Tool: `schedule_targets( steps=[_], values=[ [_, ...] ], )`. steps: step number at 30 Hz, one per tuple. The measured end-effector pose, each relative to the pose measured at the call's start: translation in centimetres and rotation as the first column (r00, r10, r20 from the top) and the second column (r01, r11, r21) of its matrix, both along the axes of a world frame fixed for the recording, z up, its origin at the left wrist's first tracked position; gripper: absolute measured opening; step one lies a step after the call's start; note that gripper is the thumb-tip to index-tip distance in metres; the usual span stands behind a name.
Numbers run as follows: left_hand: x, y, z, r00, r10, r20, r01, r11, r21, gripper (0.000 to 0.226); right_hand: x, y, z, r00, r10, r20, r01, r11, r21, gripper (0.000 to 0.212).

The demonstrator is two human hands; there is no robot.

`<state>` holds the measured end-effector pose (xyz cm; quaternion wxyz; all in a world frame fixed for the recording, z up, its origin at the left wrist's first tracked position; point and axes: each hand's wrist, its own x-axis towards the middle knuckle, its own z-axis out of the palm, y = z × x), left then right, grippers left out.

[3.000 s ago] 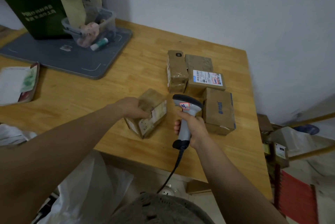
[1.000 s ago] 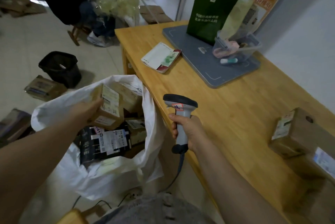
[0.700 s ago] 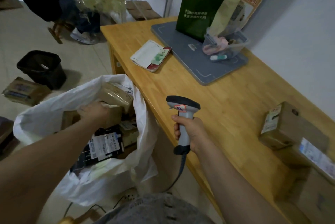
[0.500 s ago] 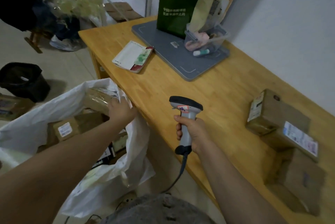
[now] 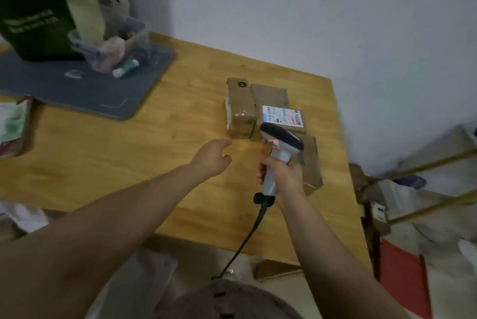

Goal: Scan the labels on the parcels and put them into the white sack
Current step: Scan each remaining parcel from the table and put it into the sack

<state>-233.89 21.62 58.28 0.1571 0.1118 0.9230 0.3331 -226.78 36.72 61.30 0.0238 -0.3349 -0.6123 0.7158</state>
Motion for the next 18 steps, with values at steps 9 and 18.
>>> schedule_targets(
  steps=[9,18],
  values=[
    [2.2,13.9,-0.3,0.930,-0.349,0.117,0.346,0.937,0.050,0.054,3.2,13.1,-3.0,0.940,-0.308,0.145,0.314,0.949,-0.024,0.037],
    [3.1,13.8,-1.1,0.958,-0.045,0.285,0.001,0.988,0.152,0.082,4.1,12.1,-4.0,0.979,-0.201,0.032,0.202,0.978,-0.040,0.025]
  ],
)
